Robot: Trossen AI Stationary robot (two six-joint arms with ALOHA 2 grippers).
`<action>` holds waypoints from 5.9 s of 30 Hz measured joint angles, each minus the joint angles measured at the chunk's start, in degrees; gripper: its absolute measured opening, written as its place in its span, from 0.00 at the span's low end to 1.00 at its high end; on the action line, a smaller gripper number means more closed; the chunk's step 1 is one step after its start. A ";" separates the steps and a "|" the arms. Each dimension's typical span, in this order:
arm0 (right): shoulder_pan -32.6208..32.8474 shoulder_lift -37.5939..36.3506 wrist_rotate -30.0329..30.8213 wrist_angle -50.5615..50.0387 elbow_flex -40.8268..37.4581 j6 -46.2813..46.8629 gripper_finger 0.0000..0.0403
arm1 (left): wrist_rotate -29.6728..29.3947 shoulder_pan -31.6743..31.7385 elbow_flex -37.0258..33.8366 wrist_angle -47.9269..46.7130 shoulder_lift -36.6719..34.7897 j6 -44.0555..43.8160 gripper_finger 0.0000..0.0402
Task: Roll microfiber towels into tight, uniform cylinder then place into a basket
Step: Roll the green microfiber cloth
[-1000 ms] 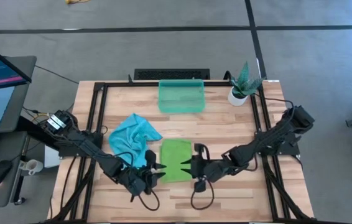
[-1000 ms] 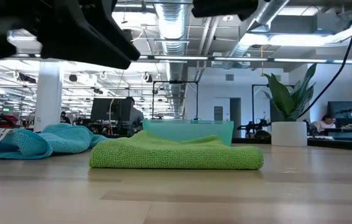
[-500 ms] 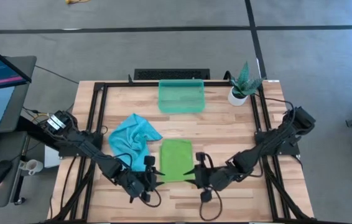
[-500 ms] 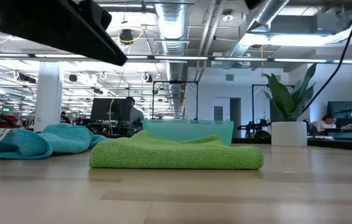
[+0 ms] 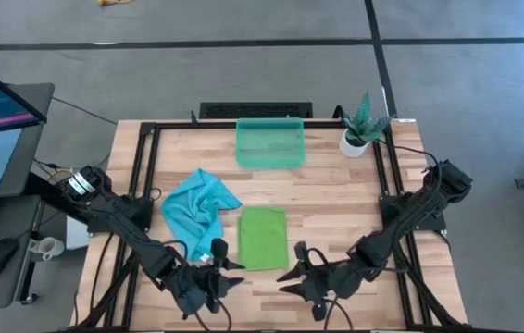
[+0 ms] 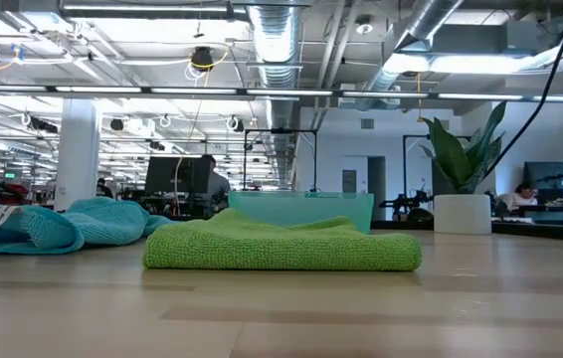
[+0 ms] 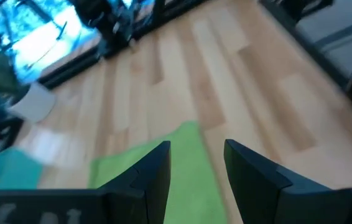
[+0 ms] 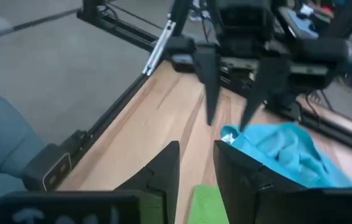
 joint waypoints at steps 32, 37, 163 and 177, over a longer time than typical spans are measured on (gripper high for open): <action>-2.61 0.04 -0.12 -4.27 -9.67 22.18 0.53 | 11.02 7.34 -4.74 2.78 10.73 -8.07 0.54; -3.43 2.93 0.01 -1.09 -10.03 21.62 0.53 | 10.15 7.08 -3.98 3.13 13.27 -7.23 0.54; -13.68 16.83 -37.50 -10.19 2.23 57.92 0.01 | 36.56 6.19 -3.72 -0.59 10.94 -54.22 0.06; -19.95 16.76 -34.25 -19.24 3.37 63.27 0.03 | 42.79 11.13 -3.67 -5.34 9.38 -65.57 0.06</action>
